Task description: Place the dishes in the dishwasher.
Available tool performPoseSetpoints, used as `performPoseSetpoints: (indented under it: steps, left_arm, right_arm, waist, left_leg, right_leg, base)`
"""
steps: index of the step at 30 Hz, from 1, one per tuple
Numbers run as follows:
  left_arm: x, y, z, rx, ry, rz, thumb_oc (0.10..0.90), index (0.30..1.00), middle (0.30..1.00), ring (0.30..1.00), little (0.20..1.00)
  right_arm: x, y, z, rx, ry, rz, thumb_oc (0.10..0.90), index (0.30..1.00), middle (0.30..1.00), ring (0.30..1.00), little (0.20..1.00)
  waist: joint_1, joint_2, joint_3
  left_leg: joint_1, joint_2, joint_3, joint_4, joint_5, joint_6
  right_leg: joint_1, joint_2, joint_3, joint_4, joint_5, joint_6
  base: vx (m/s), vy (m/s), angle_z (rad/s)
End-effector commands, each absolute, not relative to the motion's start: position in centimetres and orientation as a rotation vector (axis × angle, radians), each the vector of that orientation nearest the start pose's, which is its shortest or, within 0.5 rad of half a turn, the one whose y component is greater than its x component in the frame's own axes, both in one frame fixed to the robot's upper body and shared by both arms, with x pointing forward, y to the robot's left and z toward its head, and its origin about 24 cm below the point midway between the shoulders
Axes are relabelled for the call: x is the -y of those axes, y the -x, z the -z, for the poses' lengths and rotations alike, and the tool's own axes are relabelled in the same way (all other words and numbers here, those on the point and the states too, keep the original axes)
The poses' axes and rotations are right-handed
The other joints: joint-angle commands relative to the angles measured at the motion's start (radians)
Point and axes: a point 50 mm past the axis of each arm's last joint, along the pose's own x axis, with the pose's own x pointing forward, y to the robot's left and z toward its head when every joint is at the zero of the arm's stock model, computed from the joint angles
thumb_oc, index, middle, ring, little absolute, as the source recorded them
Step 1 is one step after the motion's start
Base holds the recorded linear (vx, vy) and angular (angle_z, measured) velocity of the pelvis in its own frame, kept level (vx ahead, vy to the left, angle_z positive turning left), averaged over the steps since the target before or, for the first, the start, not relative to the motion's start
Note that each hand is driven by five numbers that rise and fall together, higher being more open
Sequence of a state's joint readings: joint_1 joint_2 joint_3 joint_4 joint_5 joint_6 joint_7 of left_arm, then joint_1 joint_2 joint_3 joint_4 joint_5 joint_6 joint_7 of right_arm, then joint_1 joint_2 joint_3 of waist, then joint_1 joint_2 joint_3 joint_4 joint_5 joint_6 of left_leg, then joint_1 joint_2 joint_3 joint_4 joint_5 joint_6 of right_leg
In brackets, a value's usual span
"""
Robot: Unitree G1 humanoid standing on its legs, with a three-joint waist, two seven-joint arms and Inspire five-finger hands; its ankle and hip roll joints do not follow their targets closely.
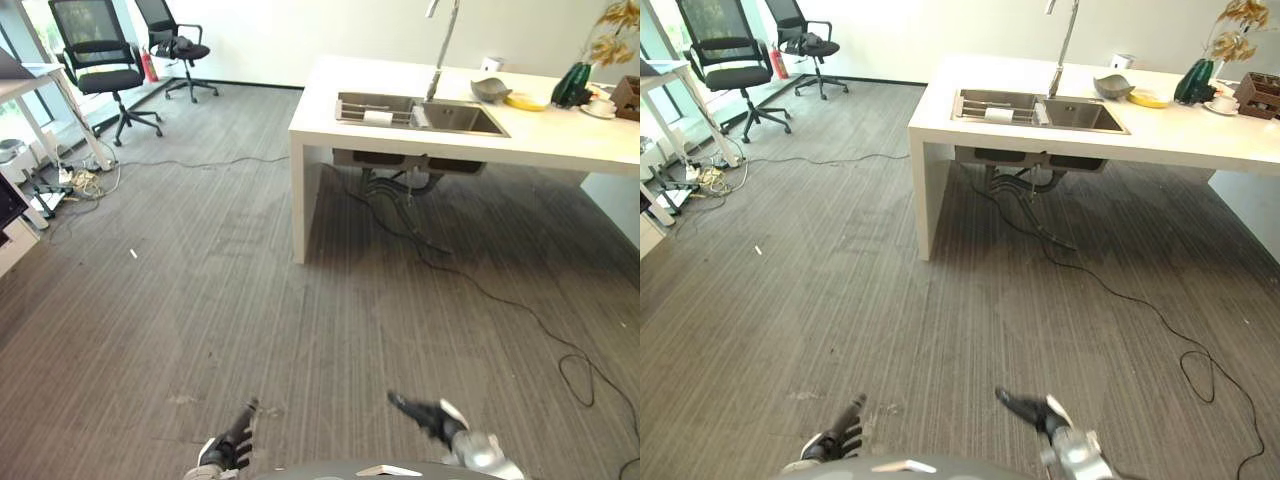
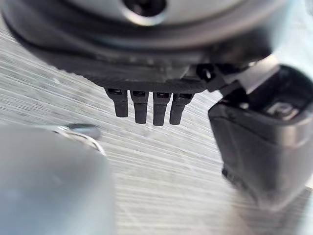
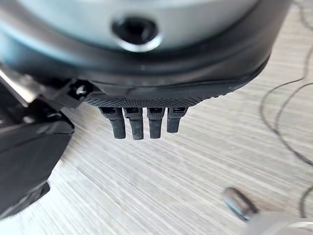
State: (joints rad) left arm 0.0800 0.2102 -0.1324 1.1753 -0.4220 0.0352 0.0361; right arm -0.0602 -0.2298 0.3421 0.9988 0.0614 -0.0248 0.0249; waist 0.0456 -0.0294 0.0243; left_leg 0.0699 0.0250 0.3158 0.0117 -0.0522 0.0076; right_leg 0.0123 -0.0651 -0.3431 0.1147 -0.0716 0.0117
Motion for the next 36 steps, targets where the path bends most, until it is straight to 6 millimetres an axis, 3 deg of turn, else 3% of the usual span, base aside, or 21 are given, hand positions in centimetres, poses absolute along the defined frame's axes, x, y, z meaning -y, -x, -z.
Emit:
performPoseSetpoints:
  steps: [1, 12, 19, 28, 36]
  left_arm:
    - [-18.8, -10.1, 16.5, -1.160, 0.161, -0.226, 0.800, 0.900, 0.900, 0.900, 0.900]
    - [-19.1, -10.5, 16.4, -1.145, 0.090, -0.187, 0.800, 0.900, 0.900, 0.900, 0.900]
    - [-19.2, -11.9, 15.7, -1.080, -0.024, -0.072, 0.800, 0.900, 0.900, 0.900, 0.900]
    - [-19.9, -11.8, 15.7, -1.086, -0.015, -0.099, 0.800, 0.900, 0.900, 0.900, 0.900]
    - [-20.6, -12.1, 15.4, -1.069, -0.033, -0.128, 0.800, 0.900, 0.900, 0.900, 0.900]
  right_arm:
    - [18.3, -16.3, 13.9, -0.936, 0.313, -0.224, 0.800, 0.900, 0.900, 0.900, 0.900]
    - [17.7, -15.2, 14.4, -0.960, 0.179, -0.179, 0.800, 0.900, 0.900, 0.900, 0.900]
    - [19.3, -12.3, 15.6, -1.078, 0.156, -0.108, 0.800, 0.900, 0.900, 0.900, 0.900]
    - [20.6, -11.6, 15.7, -1.113, 0.142, -0.060, 0.800, 0.900, 0.900, 0.900, 0.900]
    - [21.5, -12.1, 15.4, -1.092, 0.123, -0.020, 0.800, 0.900, 0.900, 0.900, 0.900]
  waist:
    - [-0.010, 0.004, 0.042]
    - [-0.013, 0.007, 0.042]
    - [-0.025, 0.017, 0.048]
    - [-0.039, 0.023, 0.046]
    - [-0.047, 0.035, 0.049]
  left_leg:
    - [0.048, 0.028, 0.060, -0.099, 0.106, -0.075]
    - [0.054, 0.029, 0.060, -0.099, 0.104, -0.077]
    - [0.055, 0.028, 0.058, -0.099, 0.102, -0.077]
    - [0.061, 0.028, 0.068, -0.099, 0.099, -0.077]
    - [0.063, 0.022, 0.072, -0.099, 0.098, -0.076]
  right_leg:
    - [0.116, -0.006, -0.033, -0.189, 0.112, 0.101]
    - [0.124, -0.005, -0.033, -0.190, 0.106, 0.098]
    - [0.124, -0.008, -0.033, -0.189, 0.106, 0.097]
    - [0.124, -0.007, -0.023, -0.188, 0.104, 0.097]
    - [0.123, -0.005, -0.027, -0.184, 0.098, 0.094]
  base:
    - [0.02, -0.003, 0.04]
    - [0.01, 0.004, 0.00]
    - [0.00, 0.000, 0.00]
    - [0.00, -0.003, -0.03]
    - [0.00, -0.004, 0.00]
